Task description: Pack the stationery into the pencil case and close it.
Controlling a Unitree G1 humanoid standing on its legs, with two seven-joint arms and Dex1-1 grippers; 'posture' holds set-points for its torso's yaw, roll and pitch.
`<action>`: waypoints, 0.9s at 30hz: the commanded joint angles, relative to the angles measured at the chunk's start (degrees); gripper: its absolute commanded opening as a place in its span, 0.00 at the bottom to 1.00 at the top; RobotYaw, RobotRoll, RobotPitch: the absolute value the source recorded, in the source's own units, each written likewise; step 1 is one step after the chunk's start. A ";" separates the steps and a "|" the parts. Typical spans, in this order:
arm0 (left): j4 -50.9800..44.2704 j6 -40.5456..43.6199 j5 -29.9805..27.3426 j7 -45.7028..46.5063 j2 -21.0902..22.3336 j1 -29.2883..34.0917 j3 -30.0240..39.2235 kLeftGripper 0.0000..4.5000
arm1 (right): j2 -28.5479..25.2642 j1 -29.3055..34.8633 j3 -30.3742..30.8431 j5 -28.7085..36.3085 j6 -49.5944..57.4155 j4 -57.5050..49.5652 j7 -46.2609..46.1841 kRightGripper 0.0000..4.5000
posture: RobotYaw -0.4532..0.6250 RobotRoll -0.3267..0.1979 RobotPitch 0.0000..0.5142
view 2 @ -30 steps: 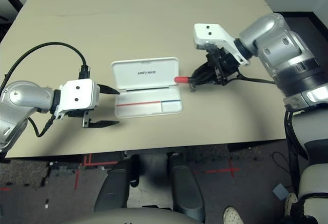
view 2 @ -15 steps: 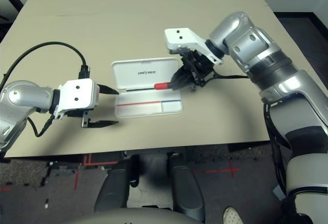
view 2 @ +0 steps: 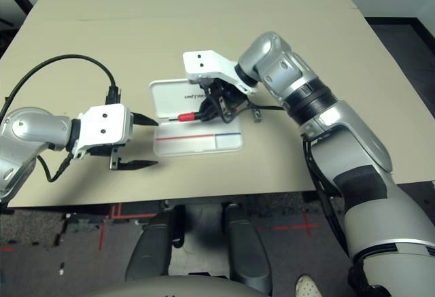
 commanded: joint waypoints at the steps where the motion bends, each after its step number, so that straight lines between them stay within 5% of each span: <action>1: -1.22 0.50 -0.30 0.22 0.28 0.68 -0.20 1.00 | 0.63 1.24 -1.13 -1.11 -0.30 0.05 0.60 0.11 | 0.52 0.62 0.42; 11: -0.83 0.01 -0.19 0.19 0.24 0.65 -0.20 1.00 | 2.54 2.90 -2.25 -2.47 0.05 -0.49 -0.35 0.14 | 0.52 0.62 0.41; 21: -0.72 -0.24 -0.04 0.10 0.42 0.86 -0.22 1.00 | 0.12 3.04 -7.42 0.30 0.93 -3.28 3.01 0.99 | 0.52 0.62 0.40; 27: -0.83 0.23 -0.04 0.32 0.81 1.33 0.18 1.00 | -9.60 2.29 -9.11 11.64 12.39 -10.92 6.22 0.99 | 0.51 0.62 0.40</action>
